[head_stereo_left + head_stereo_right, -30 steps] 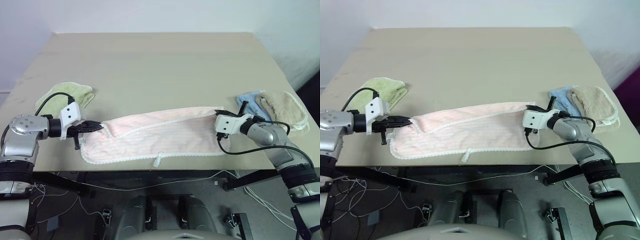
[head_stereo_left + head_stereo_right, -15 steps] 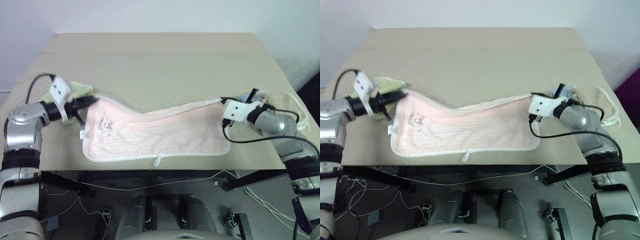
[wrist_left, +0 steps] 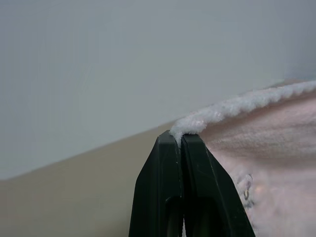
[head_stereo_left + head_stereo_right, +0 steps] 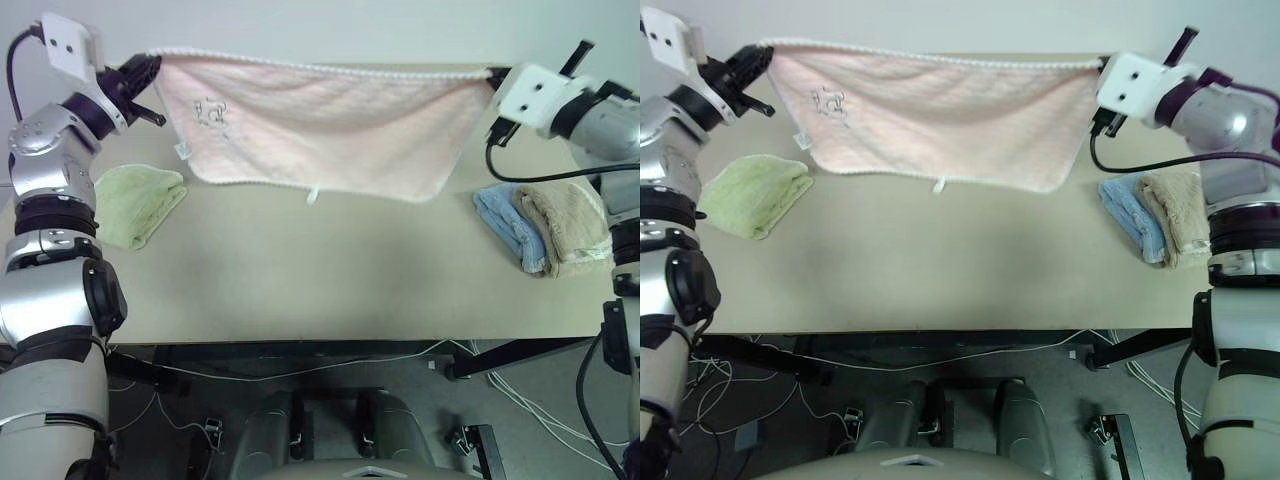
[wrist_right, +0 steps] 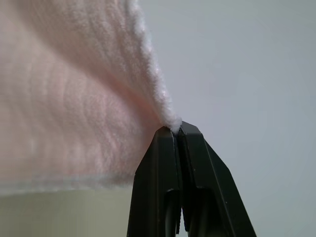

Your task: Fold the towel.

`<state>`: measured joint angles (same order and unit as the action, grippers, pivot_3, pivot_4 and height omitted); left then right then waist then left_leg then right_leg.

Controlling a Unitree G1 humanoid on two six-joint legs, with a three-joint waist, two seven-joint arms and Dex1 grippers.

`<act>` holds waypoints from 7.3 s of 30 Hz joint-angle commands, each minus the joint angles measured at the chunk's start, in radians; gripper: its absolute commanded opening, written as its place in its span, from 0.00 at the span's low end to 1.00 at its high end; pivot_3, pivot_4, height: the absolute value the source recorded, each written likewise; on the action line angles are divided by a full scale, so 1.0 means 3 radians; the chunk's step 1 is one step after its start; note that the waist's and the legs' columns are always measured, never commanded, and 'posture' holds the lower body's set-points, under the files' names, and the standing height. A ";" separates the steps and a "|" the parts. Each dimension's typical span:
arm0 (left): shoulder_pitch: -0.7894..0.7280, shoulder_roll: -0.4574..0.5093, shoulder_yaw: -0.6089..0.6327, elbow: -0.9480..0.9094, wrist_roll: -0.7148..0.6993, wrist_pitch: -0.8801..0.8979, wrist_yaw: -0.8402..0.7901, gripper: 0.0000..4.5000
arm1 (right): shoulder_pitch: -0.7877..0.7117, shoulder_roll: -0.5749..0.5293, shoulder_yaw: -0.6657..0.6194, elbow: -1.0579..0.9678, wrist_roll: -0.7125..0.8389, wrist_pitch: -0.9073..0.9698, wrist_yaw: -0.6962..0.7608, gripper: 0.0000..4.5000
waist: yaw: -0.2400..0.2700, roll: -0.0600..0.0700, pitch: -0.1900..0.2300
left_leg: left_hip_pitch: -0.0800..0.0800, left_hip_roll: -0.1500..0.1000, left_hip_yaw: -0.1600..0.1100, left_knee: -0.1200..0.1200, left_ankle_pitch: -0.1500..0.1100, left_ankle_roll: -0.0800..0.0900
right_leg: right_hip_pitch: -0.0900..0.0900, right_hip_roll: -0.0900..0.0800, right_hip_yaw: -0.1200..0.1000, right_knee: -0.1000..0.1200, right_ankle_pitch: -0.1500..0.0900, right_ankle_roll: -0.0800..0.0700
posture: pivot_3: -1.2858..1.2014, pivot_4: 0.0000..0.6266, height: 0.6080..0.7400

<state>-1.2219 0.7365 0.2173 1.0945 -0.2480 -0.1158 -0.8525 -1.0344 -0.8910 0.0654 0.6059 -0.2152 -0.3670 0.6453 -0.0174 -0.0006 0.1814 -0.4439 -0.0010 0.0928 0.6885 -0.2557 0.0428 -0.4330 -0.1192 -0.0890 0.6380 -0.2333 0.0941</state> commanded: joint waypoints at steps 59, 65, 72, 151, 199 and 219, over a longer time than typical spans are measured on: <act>0.1692 0.0053 -0.0412 -0.0945 0.0355 0.0695 -0.0359 0.43 | 0.0722 0.0531 0.0198 0.0293 0.0111 0.0456 0.0288 0.38 | 0.0009 0.0001 0.0000 | -0.0008 -0.0009 -0.0002 0.0030 -0.0009 0.0011 | -0.0009 -0.0018 0.0000 0.0037 -0.0007 -0.0009 | 0.52 0.24 0.71; 0.1794 0.0085 -0.0261 -0.1100 0.0242 0.0791 -0.0268 0.91 | 0.0957 0.0380 -0.0062 -0.0185 0.0237 0.0632 0.0176 0.85 | 0.0014 0.0001 0.0000 | -0.0008 -0.0008 -0.0002 0.0030 -0.0009 0.0011 | -0.0009 -0.0018 0.0000 0.0037 -0.0007 -0.0009 | 0.52 0.24 0.71; 0.2088 0.0070 0.0193 -0.1786 -0.0219 0.1245 -0.0183 1.00 | 0.1822 0.0449 -0.0825 -0.1817 0.1035 0.1996 0.0149 0.99 | 0.0020 0.0000 0.0000 | -0.0008 -0.0007 -0.0011 0.0031 -0.0010 0.0010 | -0.0006 -0.0027 -0.0001 0.0036 -0.0007 -0.0009 | 0.52 0.24 0.71; 0.3082 -0.0199 -0.0745 -0.3558 -0.0323 0.1193 -0.0913 1.00 | 0.1808 0.1082 0.0062 -0.2997 0.2773 0.4194 -0.1465 0.00 | 0.0023 0.0013 0.0003 | -0.0008 -0.0010 -0.0004 -0.0001 -0.0022 0.0030 | -0.0022 -0.0032 0.0008 0.0017 -0.0007 -0.0011 | 0.52 0.24 0.71; 0.3934 -0.1399 0.0630 -0.4731 -0.2600 0.4051 0.2056 1.00 | 0.1921 0.1661 0.0013 -0.1612 0.1682 0.2603 -0.0152 0.26 | 0.0012 0.0005 -0.0003 | 0.0025 -0.0007 -0.0013 -0.0013 -0.0019 0.0021 | 0.0016 -0.0023 0.0003 0.0001 -0.0007 -0.0010 | 0.52 0.24 0.71; 0.3081 -0.1925 0.0839 -0.3630 -0.3731 0.3998 0.3754 1.00 | 0.2061 0.1411 -0.0498 -0.2879 0.2081 0.2923 -0.0153 0.26 | 0.0196 0.0016 -0.0012 | 0.0055 -0.0011 -0.0021 -0.0017 -0.0026 0.0011 | 0.0044 -0.0031 -0.0006 -0.0024 -0.0012 -0.0024 | 0.52 0.24 0.71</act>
<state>-0.2938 0.1629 0.4827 -0.0740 -1.4036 1.1127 0.2274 -0.4253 -0.4565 -0.0589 -0.2041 0.3970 0.5135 0.6065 0.0414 0.0041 0.1778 -0.4275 -0.0042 0.0864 0.6834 -0.2635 0.0460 -0.4197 -0.1286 -0.0909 0.6309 -0.2368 0.0870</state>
